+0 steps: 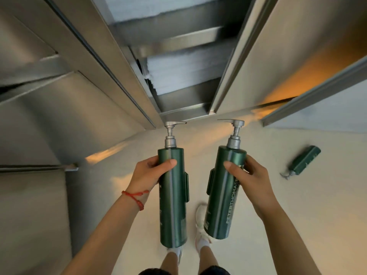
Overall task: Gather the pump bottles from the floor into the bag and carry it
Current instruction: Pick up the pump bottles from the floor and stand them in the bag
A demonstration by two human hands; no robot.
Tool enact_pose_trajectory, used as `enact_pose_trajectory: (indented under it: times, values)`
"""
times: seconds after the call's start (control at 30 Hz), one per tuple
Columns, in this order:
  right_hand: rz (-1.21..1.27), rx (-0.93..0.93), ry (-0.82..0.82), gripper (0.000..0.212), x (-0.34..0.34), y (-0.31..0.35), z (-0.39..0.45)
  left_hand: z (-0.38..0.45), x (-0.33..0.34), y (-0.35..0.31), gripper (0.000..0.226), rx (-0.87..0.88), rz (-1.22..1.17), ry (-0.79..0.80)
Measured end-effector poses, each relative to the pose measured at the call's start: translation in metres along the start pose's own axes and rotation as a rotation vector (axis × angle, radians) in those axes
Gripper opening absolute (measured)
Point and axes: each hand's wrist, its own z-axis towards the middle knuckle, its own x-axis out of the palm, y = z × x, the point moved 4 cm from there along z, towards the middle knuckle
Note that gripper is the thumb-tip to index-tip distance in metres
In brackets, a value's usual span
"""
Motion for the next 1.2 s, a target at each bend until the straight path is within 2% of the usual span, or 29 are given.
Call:
enact_pose_trajectory:
  times: [0.07,0.2,0.33,0.53,0.77,0.97,1.2]
  values:
    - [0.004,-0.049,0.012,0.018,0.001,0.043,-0.022,-0.027,-0.005,-0.035,0.008,0.055,-0.018,-0.012]
    - [0.025,-0.142,0.008,0.016,0.005,0.117,-0.06,-0.077,-0.019,-0.095,0.029,0.153,-0.062,-0.034]
    - [0.035,-0.23,-0.004,0.012,0.015,0.174,-0.091,-0.122,-0.042,-0.133,0.011,0.243,-0.086,-0.127]
    - [0.004,-0.331,0.065,0.013,0.042,0.237,-0.132,-0.187,-0.078,-0.176,0.013,0.339,-0.155,-0.245]
    - [-0.17,-0.408,0.306,0.019,0.083,0.279,-0.152,-0.242,-0.114,-0.2,0.012,0.413,-0.21,-0.449]
    - [-0.27,-0.455,0.54,0.025,0.105,0.31,-0.154,-0.292,-0.112,-0.186,0.015,0.42,-0.323,-0.745]
    - [-0.392,-0.493,0.869,0.026,0.138,0.313,-0.188,-0.37,-0.09,-0.135,0.014,0.362,-0.523,-1.114]
